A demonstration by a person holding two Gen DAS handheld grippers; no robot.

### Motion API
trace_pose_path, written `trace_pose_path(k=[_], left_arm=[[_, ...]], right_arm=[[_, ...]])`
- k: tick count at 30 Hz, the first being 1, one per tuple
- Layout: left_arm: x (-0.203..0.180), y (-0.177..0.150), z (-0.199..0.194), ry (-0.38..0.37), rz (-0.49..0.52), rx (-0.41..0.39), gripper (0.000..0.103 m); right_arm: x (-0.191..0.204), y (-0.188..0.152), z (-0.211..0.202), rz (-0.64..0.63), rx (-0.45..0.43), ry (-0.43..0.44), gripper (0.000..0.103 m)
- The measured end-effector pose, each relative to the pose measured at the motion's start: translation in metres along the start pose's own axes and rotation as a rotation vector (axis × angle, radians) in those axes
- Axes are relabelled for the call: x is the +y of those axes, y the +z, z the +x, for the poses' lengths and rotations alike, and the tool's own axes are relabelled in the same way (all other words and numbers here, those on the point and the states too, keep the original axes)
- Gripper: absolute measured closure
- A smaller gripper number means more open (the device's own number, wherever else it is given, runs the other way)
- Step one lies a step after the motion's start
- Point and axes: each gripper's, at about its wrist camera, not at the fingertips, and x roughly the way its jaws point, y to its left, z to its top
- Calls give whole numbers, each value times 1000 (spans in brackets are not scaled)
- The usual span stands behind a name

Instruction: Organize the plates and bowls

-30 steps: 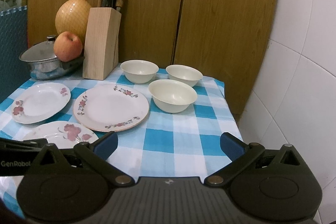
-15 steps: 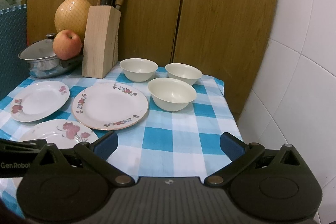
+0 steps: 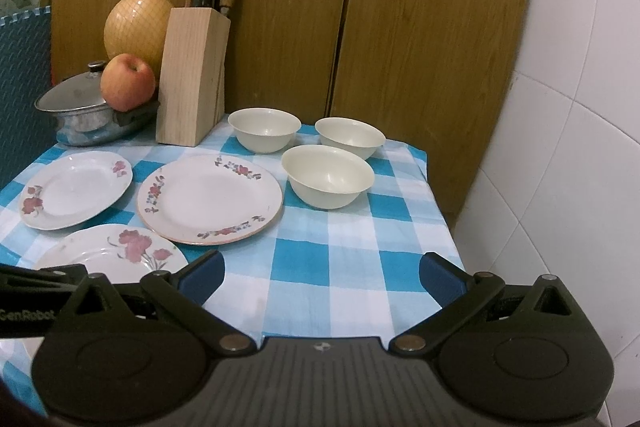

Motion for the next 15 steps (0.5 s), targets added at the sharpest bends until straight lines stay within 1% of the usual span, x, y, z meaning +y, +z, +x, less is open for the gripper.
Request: trace_pose_path(k=[7,15], left_arm=[[12,-4,3,15,-15,24,0],[16,-6,6,29,-24,40,0]], right_arm=[[4,-3,4,-8,26,24,5],[10,-4,7,-19,44,29,5]])
